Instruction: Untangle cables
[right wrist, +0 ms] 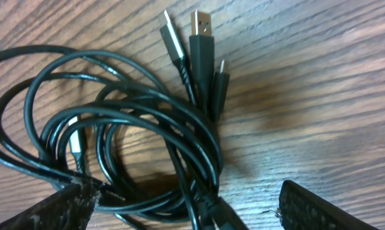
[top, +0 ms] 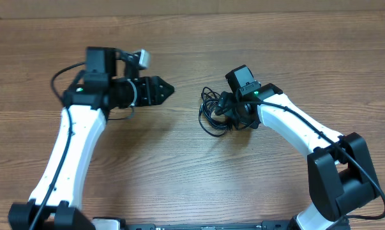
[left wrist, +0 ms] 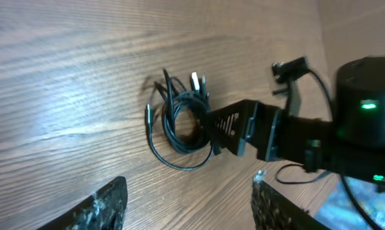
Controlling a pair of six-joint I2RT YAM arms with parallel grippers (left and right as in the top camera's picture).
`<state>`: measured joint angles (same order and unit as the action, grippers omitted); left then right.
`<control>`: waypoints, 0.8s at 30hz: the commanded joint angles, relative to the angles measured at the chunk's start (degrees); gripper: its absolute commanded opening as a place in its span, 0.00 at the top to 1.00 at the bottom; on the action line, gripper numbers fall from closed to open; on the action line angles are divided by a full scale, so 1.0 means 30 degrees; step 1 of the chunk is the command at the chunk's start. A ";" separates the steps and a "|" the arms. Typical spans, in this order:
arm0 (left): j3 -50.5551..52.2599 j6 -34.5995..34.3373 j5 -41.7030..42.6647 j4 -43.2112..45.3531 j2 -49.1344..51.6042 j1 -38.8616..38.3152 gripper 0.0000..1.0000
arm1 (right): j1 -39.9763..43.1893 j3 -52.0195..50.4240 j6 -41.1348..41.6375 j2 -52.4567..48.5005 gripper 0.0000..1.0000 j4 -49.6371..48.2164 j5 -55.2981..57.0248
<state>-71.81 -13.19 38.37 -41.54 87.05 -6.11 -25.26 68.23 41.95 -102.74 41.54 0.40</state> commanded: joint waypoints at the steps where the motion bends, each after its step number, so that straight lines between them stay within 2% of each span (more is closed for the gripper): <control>1: -0.0109 -0.0058 -0.0583 0.0838 0.1494 -0.1195 0.37 | 0.0051 -0.0029 -0.0138 -0.0022 0.09 0.0007 -0.0692; 4: -0.0109 -0.0532 -0.0794 0.2091 0.2557 -0.2033 0.36 | 0.0459 -0.0029 -0.0124 -0.0022 0.09 0.0284 -0.0736; 9: -0.0109 -0.2310 -0.3235 0.4772 0.4182 -0.3432 0.37 | 0.1843 -0.0029 -0.0146 -0.0022 0.06 0.0816 -0.1880; 15: -0.0109 -0.2769 -0.5253 0.8072 0.6280 -0.5064 0.52 | 0.2630 -0.0029 -0.0240 -0.0022 0.02 0.1617 -0.2171; 19: -0.0109 -0.3920 -0.7118 0.9493 0.7737 -0.5705 0.50 | 0.2579 -0.0117 -0.0648 -0.0022 0.02 0.1843 -0.2171; 24: -0.0109 -0.4641 -0.7359 1.0688 0.9304 -0.5945 0.49 | 0.2586 -0.0350 -0.0648 -0.0022 0.02 0.1770 -0.2171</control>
<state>-71.79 -24.40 19.20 -10.39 112.55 -23.66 -17.34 68.01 40.53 -102.74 47.18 -5.80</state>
